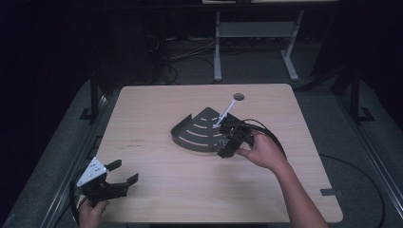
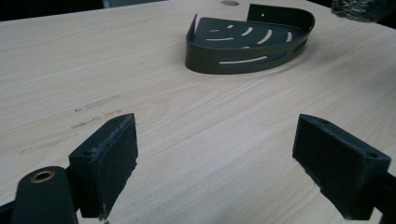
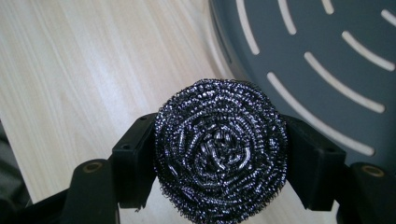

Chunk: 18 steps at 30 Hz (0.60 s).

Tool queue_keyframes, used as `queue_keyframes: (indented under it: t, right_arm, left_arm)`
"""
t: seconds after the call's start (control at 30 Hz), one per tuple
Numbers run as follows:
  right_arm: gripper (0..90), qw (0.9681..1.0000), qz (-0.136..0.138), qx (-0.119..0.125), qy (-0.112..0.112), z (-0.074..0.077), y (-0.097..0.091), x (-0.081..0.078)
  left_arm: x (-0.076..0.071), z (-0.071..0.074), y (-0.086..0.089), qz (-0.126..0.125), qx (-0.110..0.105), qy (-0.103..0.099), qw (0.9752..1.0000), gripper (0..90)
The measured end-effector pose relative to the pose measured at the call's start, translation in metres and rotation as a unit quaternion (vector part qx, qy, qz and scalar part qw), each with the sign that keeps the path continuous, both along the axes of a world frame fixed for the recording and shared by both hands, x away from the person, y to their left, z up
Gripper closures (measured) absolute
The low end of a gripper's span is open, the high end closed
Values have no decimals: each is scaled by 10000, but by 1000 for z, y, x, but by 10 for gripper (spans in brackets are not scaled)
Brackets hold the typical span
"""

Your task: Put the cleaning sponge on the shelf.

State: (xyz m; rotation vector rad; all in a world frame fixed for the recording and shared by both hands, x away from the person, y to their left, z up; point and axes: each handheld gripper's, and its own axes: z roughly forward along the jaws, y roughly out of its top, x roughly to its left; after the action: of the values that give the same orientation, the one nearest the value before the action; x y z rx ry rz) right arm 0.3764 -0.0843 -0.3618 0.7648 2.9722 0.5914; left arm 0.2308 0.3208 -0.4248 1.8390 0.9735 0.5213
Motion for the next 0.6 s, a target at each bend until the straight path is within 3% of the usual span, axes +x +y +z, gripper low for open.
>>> queue_keyframes:
  t: [0.6]
  right_arm:
    - [325, 10000, -60, -17, 14, 8, 17, 37]
  left_arm:
    - [0, 0, 0, -21, -15, -18, 10000, 133]
